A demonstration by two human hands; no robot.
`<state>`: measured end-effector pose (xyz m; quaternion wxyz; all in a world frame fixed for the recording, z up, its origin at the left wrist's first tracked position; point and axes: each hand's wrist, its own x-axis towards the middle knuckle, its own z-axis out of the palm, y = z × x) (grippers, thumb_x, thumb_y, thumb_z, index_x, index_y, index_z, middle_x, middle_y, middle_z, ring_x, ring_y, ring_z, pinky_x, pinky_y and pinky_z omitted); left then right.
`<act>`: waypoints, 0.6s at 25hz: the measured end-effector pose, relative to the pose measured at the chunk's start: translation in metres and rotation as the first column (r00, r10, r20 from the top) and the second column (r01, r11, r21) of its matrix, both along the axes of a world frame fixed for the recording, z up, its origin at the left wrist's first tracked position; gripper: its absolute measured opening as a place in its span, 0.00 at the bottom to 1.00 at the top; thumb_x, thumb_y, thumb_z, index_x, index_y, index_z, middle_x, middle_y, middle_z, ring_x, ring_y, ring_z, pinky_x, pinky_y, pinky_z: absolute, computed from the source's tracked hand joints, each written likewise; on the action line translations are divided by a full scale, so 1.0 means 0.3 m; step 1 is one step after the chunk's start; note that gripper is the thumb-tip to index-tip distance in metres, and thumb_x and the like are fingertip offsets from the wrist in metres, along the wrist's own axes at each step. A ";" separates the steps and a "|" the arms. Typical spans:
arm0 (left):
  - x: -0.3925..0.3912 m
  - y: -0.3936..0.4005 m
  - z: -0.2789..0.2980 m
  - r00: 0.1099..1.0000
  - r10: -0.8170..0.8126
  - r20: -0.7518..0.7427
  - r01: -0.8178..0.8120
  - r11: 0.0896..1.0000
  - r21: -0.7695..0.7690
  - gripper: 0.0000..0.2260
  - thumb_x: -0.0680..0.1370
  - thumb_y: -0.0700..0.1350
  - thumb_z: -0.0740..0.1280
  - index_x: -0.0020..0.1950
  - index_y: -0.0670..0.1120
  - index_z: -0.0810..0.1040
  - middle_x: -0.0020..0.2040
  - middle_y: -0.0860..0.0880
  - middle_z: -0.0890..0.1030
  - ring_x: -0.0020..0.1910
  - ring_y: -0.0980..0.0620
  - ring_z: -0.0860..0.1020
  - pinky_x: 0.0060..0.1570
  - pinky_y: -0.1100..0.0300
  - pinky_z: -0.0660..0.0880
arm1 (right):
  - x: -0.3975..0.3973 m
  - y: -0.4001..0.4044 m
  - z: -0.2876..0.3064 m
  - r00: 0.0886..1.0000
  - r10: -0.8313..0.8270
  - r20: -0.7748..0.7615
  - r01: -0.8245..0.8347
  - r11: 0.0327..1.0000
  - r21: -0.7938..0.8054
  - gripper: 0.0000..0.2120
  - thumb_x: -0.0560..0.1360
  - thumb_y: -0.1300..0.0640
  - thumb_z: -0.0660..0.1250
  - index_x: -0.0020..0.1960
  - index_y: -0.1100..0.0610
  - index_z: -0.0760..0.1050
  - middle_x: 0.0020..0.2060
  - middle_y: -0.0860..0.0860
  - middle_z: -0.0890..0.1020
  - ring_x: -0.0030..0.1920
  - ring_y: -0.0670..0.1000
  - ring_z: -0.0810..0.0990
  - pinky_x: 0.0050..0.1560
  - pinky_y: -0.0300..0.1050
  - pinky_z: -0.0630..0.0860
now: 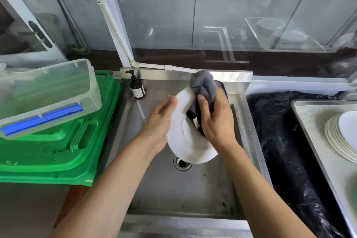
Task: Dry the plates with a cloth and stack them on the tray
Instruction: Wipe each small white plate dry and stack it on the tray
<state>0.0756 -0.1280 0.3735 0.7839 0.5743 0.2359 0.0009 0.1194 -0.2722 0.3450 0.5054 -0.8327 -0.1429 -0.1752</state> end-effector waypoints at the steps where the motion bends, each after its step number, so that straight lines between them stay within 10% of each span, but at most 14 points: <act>1: 0.001 -0.006 -0.014 1.000 0.011 -0.009 -0.011 1.000 0.024 0.07 0.81 0.49 0.67 0.57 0.50 0.80 0.62 0.47 0.83 0.66 0.48 0.78 0.72 0.47 0.69 | -0.011 0.016 0.001 0.996 0.072 0.046 -0.068 0.995 -0.076 0.17 0.82 0.52 0.60 0.66 0.60 0.76 0.61 0.55 0.80 0.64 0.57 0.77 0.69 0.55 0.71; 7: 0.008 -0.014 -0.108 0.997 0.053 -0.057 -0.053 0.999 -0.004 0.11 0.82 0.48 0.66 0.61 0.45 0.81 0.60 0.42 0.83 0.63 0.42 0.80 0.69 0.44 0.72 | -0.063 -0.003 -0.060 0.990 0.138 -0.016 -0.139 0.978 -0.153 0.20 0.83 0.52 0.61 0.71 0.60 0.72 0.66 0.55 0.79 0.67 0.54 0.75 0.71 0.49 0.69; 12: 0.036 -0.039 -0.159 0.985 0.104 -0.135 -0.105 0.994 -0.001 0.15 0.82 0.50 0.67 0.65 0.45 0.79 0.59 0.46 0.84 0.59 0.45 0.82 0.62 0.48 0.77 | -0.102 -0.183 -0.218 0.940 -0.202 -0.274 0.209 0.978 -0.005 0.08 0.85 0.49 0.60 0.59 0.50 0.74 0.48 0.44 0.79 0.50 0.48 0.79 0.45 0.33 0.69; 15: 0.044 -0.083 -0.186 0.988 0.053 -0.147 -0.053 0.999 0.006 0.10 0.82 0.51 0.67 0.58 0.48 0.82 0.52 0.50 0.87 0.53 0.48 0.84 0.53 0.52 0.79 | -0.130 -0.362 -0.333 0.888 -0.421 -0.187 0.380 0.899 -0.219 0.18 0.84 0.47 0.59 0.63 0.60 0.75 0.54 0.54 0.81 0.57 0.58 0.79 0.55 0.44 0.73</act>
